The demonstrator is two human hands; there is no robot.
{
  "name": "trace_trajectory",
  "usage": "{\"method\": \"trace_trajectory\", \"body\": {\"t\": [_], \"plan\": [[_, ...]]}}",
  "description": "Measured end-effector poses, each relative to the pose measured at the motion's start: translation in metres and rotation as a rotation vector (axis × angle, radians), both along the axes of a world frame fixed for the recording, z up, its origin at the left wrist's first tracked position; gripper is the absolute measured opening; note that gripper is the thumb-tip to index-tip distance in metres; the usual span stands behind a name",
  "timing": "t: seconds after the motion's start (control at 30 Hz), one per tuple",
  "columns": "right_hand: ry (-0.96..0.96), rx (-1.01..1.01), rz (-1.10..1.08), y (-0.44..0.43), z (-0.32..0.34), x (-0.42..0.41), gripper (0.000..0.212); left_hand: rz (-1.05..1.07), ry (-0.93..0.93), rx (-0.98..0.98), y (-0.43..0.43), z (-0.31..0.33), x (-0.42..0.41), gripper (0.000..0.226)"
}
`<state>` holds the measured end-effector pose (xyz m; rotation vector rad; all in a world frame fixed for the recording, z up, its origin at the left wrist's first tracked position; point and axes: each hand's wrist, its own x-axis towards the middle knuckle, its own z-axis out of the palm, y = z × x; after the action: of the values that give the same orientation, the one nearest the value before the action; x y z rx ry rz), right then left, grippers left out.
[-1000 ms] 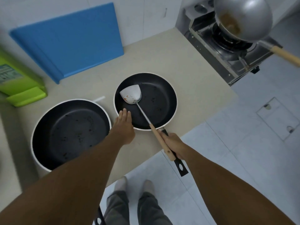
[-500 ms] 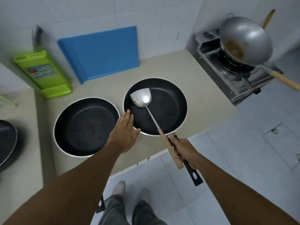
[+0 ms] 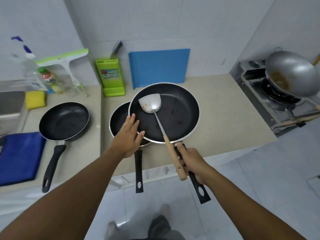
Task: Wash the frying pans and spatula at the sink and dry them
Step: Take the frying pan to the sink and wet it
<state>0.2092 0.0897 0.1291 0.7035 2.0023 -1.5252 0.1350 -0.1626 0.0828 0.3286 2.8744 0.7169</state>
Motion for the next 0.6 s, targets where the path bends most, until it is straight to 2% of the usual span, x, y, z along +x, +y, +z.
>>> {"method": "trace_trajectory", "body": {"t": [0.33,0.6], "plan": [[0.025,-0.044,0.075,-0.191,0.025,0.043,0.035,0.182,-0.036,0.132,-0.191,0.030,0.064,0.067],[0.036,-0.102,0.145,-0.354,0.026,0.067,0.036,0.321,-0.020,0.170,-0.348,0.036,0.110,0.062]]}}
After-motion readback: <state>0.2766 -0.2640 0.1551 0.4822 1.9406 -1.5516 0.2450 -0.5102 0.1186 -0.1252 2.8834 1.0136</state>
